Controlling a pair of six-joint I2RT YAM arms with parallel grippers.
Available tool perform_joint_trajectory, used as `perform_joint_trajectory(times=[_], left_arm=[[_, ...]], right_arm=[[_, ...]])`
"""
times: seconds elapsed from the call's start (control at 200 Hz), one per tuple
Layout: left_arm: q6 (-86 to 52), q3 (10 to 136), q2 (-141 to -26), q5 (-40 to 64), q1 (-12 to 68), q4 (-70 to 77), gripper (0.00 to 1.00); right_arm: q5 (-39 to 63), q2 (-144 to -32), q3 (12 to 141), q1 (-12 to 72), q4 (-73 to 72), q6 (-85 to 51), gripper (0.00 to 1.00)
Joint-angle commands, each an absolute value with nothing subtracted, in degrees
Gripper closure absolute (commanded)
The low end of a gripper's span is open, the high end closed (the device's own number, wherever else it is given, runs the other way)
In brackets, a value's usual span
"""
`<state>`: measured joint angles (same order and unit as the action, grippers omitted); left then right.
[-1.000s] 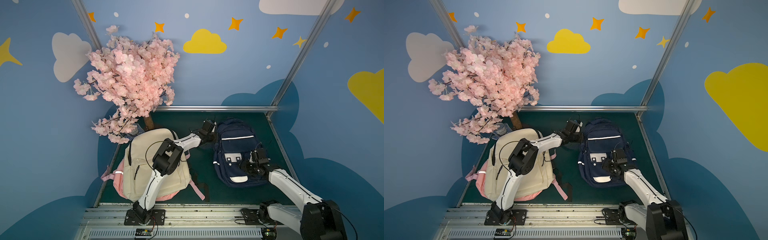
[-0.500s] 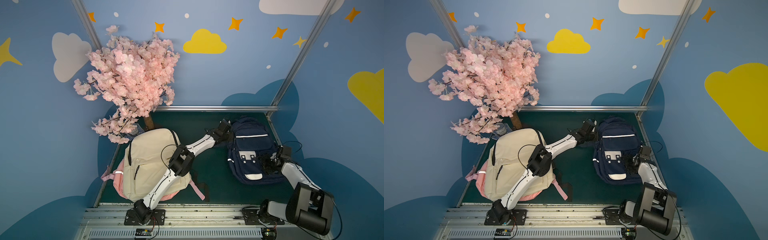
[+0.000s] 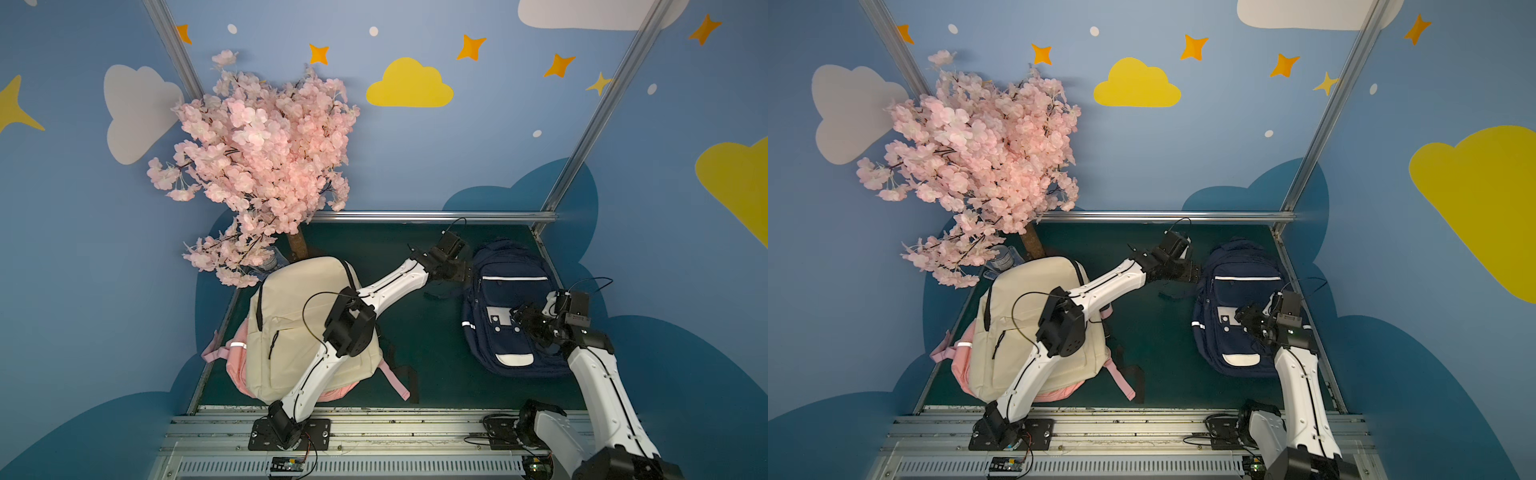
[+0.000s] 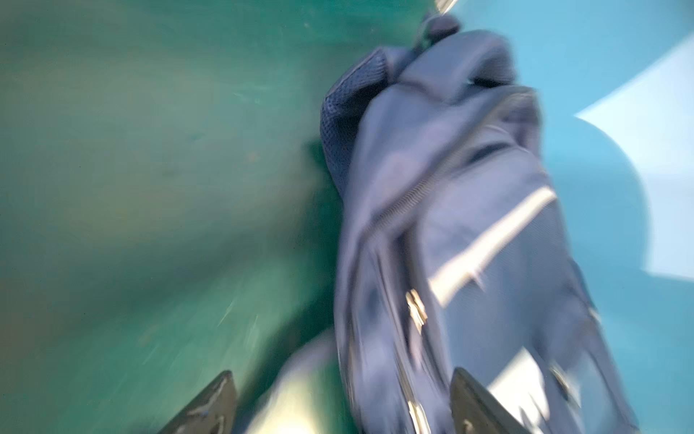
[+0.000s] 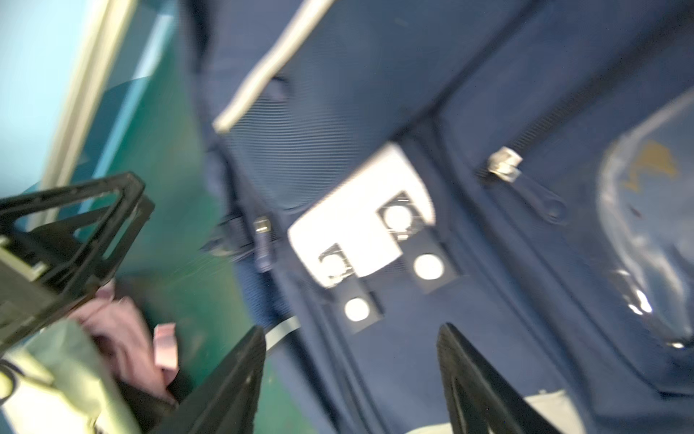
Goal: Zip up the backpack
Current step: Place the backpack at the center of the board.
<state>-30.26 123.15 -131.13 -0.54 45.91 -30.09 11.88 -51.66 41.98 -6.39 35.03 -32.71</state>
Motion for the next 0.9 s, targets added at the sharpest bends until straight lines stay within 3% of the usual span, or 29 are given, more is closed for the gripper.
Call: perform_joint_trajectory(times=[0.0,0.145,0.26,0.496,0.741,0.896], left_arm=[[-25.9,108.9,-113.8,-3.5,45.6,-26.9,0.07],[-25.4,85.3,-93.8,-9.1,43.0,-23.8,0.03],[-26.3,71.6,-80.1,-15.1,39.1,-27.7,0.00],[-28.6,54.5,-57.5,-23.9,24.7,-38.7,0.00],[-33.0,45.9,-49.9,-25.8,3.8,-39.1,0.00],[-36.3,43.0,-55.0,-14.7,-13.6,-34.4,0.00]], right_arm=[[10.7,-50.7,45.4,-0.2,38.4,-30.3,0.26],[14.8,-53.5,47.2,11.1,33.5,-30.8,0.26],[12.0,-57.3,47.9,23.1,27.9,-32.1,0.26],[9.5,-74.4,54.2,41.7,15.7,-34.1,0.26],[13.2,-93.0,66.0,49.9,9.4,-34.4,0.26],[14.9,-101.0,71.6,51.6,8.9,-35.5,0.26]])
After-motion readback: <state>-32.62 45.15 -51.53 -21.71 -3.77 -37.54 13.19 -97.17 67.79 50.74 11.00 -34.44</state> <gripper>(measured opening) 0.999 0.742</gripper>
